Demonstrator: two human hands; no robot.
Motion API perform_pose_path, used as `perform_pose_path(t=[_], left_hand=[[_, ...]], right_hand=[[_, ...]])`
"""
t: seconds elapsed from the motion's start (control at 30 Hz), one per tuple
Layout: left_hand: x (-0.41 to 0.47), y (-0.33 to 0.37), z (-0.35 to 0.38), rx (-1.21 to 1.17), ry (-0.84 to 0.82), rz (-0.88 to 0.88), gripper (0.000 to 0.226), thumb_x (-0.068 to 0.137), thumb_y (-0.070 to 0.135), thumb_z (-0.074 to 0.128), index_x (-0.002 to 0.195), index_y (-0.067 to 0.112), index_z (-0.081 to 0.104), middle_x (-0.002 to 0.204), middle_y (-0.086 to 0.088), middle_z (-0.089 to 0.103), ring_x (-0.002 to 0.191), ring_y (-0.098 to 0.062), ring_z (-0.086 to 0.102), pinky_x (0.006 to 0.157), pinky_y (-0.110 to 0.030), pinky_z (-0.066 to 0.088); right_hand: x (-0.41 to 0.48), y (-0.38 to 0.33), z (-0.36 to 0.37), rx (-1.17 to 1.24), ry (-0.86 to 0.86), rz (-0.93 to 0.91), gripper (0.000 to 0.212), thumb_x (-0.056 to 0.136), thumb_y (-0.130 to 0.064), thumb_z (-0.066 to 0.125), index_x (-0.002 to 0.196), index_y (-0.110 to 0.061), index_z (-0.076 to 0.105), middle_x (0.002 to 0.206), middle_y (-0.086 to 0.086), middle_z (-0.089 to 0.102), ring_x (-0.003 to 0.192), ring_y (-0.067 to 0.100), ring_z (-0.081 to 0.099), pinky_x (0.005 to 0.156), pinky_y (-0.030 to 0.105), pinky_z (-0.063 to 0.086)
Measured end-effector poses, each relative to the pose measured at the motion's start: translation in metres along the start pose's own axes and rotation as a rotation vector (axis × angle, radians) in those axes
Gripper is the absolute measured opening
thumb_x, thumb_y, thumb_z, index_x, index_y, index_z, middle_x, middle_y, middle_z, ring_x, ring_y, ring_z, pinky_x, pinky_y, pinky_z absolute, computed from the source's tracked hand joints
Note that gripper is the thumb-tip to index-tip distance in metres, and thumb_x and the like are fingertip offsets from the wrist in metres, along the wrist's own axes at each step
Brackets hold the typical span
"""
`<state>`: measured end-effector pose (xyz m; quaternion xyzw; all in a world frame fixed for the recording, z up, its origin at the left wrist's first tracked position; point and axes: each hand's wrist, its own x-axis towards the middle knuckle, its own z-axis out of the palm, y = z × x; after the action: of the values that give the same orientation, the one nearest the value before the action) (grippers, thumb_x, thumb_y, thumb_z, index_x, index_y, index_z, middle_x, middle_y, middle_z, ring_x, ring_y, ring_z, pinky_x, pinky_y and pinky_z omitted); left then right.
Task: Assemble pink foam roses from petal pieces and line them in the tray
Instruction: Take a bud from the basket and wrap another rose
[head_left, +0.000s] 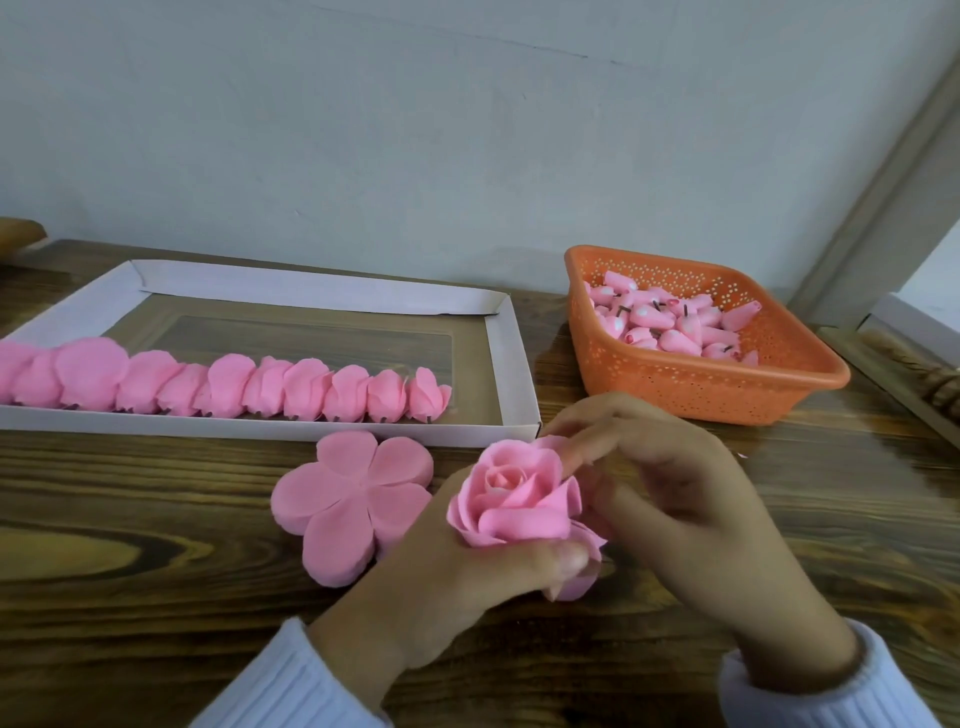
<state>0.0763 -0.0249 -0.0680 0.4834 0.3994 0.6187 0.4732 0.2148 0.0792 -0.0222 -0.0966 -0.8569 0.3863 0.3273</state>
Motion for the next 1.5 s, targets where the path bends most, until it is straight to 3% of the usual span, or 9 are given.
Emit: perform_pose_path(t=[0.07,0.13,0.3,0.5,0.73,1.0,1.17,1.33,1.5], left_hand=[[0.001,0.001,0.003,-0.109,-0.077,0.006,0.029,0.08,0.011,0.065,0.106,0.001,0.06,0.07,0.01,0.063,0.065,-0.004,0.059,0.087,-0.059,0.039],[0.002,0.001,0.003,-0.193,-0.136,0.005,0.022,0.081,0.005,0.061,0.103,0.006,0.061,0.07,0.011,0.065,0.065,-0.002,0.061,0.088,-0.058,0.039],[0.002,0.002,0.004,-0.27,-0.185,-0.048,0.032,0.081,0.001,0.056,0.111,0.004,0.044,0.078,0.011,0.067,0.068,-0.004,0.064,0.082,-0.032,0.055],[0.002,0.002,0.006,-0.455,-0.137,-0.108,0.05,0.074,0.002,0.062,0.117,-0.003,0.037,0.08,-0.01,0.061,0.054,-0.008,0.057,0.074,-0.036,0.055],[0.002,-0.001,0.001,-0.677,-0.257,-0.14,0.062,0.079,0.008,0.072,0.125,-0.001,0.031,0.093,-0.016,0.064,0.058,-0.011,0.056,0.083,-0.044,0.052],[0.003,-0.002,-0.002,-0.646,-0.334,-0.193,0.028,0.083,0.01,0.067,0.111,0.011,0.066,0.077,-0.001,0.064,0.059,-0.005,0.057,0.089,-0.04,0.053],[0.003,0.0,-0.001,-0.57,-0.293,-0.26,0.021,0.082,0.008,0.06,0.099,0.013,0.071,0.066,0.003,0.062,0.056,-0.004,0.053,0.084,-0.034,0.054],[0.003,0.001,0.0,-0.586,-0.296,-0.279,0.021,0.082,0.01,0.057,0.098,0.015,0.069,0.073,0.0,0.06,0.057,-0.003,0.051,0.081,-0.033,0.054],[0.004,-0.001,-0.003,-0.644,-0.326,-0.264,0.019,0.081,0.015,0.069,0.1,0.012,0.068,0.085,-0.008,0.057,0.059,-0.005,0.053,0.083,-0.035,0.052]], right_hand=[[-0.001,0.0,-0.002,0.028,-0.019,0.012,0.016,0.079,-0.006,0.058,0.082,-0.005,0.073,0.104,-0.003,0.066,0.103,0.021,0.064,0.085,0.041,0.05],[-0.002,-0.002,-0.003,0.051,-0.035,0.003,0.018,0.082,-0.019,0.06,0.08,-0.005,0.071,0.105,-0.001,0.064,0.106,0.021,0.062,0.088,0.039,0.048],[0.0,-0.004,-0.001,-0.002,-0.029,-0.016,0.013,0.079,-0.029,0.066,0.077,-0.016,0.065,0.107,-0.006,0.063,0.109,0.018,0.06,0.086,0.024,0.044],[0.0,0.001,-0.005,0.152,-0.06,0.062,0.008,0.082,-0.026,0.064,0.079,-0.02,0.068,0.111,-0.005,0.062,0.08,-0.003,0.062,0.067,0.014,0.046],[0.0,0.002,-0.009,0.205,-0.111,0.065,0.009,0.082,-0.02,0.062,0.085,-0.026,0.068,0.117,-0.005,0.062,0.116,0.018,0.059,0.093,0.031,0.049],[-0.002,-0.007,-0.008,0.183,-0.129,0.111,0.035,0.07,0.008,0.052,0.075,-0.023,0.066,0.116,-0.01,0.061,0.109,0.005,0.06,0.073,0.011,0.046],[-0.001,-0.013,-0.011,0.086,-0.191,0.108,0.029,0.069,0.002,0.061,0.081,-0.023,0.071,0.121,-0.014,0.059,0.123,0.01,0.054,0.084,0.014,0.045],[-0.002,-0.012,-0.012,0.245,-0.248,0.134,0.036,0.066,0.018,0.053,0.066,-0.016,0.066,0.12,-0.003,0.059,0.075,-0.003,0.065,0.061,0.015,0.048],[-0.003,-0.01,-0.012,0.273,-0.258,0.115,0.042,0.064,0.02,0.05,0.065,-0.02,0.063,0.118,0.001,0.059,0.085,-0.012,0.06,0.065,0.015,0.047]])
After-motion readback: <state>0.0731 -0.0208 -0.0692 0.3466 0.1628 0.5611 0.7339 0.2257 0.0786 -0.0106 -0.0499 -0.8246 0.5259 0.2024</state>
